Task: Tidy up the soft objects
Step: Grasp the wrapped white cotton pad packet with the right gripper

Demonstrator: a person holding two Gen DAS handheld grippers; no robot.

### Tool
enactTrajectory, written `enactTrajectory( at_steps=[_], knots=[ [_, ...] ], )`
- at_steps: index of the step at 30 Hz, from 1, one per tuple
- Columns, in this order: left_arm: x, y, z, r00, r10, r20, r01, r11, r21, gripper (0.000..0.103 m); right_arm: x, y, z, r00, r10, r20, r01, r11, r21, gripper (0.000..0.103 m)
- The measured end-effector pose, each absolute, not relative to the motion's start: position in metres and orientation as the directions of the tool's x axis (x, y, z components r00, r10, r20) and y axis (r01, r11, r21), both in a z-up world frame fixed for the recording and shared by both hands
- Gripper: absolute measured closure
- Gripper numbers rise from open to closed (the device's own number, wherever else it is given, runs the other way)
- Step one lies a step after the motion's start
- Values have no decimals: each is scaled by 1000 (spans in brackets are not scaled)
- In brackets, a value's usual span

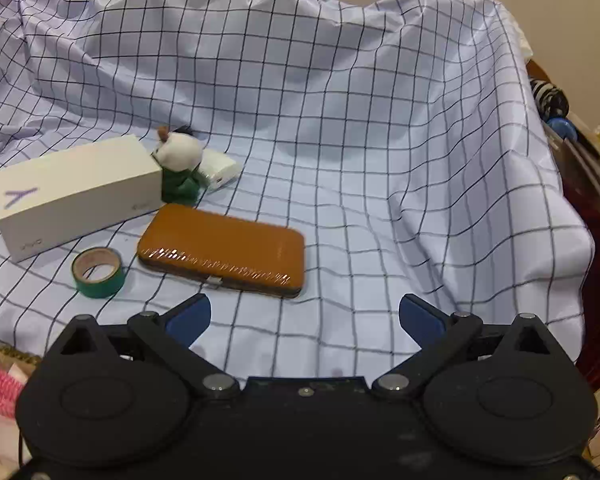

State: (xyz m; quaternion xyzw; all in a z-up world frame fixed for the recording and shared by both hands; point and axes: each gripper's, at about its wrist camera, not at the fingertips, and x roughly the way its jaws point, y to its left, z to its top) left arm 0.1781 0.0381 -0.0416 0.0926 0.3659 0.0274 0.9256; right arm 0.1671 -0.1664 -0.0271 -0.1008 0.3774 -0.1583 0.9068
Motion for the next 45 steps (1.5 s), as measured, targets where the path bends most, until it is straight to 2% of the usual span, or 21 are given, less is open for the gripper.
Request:
enactTrajectory(
  at_steps=[4,9,13,19,21,24,28,30,33,42,45],
  knots=[
    [181,41,-32,747,144,-649,7,975,224,15,176,-172,-15,688,-388,-613,219,917,-334,2],
    [195,45,-20,746,102,-658,24,983,181,15,201,-177,0,708,-371,-601,231,926,-299,2],
    [209,41,-17,737,43,-674,61,990,129,14,233,-174,9,719,-286,-633,206,958,-198,1],
    [226,31,-9,757,-2,-653,102,988,115,5,304,-171,10,698,-165,-697,185,982,-48,1],
    [231,29,-6,767,-8,-642,109,987,118,3,324,-172,9,702,-165,-693,204,979,-25,1],
    [241,24,-3,766,-8,-643,118,985,128,3,358,-177,3,685,-236,-689,309,951,-18,1],
    [250,21,-3,756,0,-655,124,982,143,3,406,-186,-15,581,-205,-787,331,944,-1,1],
    [254,23,-4,750,-10,-661,134,982,137,3,427,-190,-27,526,-168,-834,351,936,33,2],
    [258,26,-6,738,-23,-674,141,983,121,3,450,-191,-43,464,-129,-876,370,927,59,10],
    [265,34,-8,720,-27,-693,136,985,103,3,486,-172,-76,368,-90,-925,353,934,50,14],
    [264,36,-8,720,-28,-693,133,986,98,3,495,-167,-90,314,-96,-944,344,939,19,24]
  ],
)
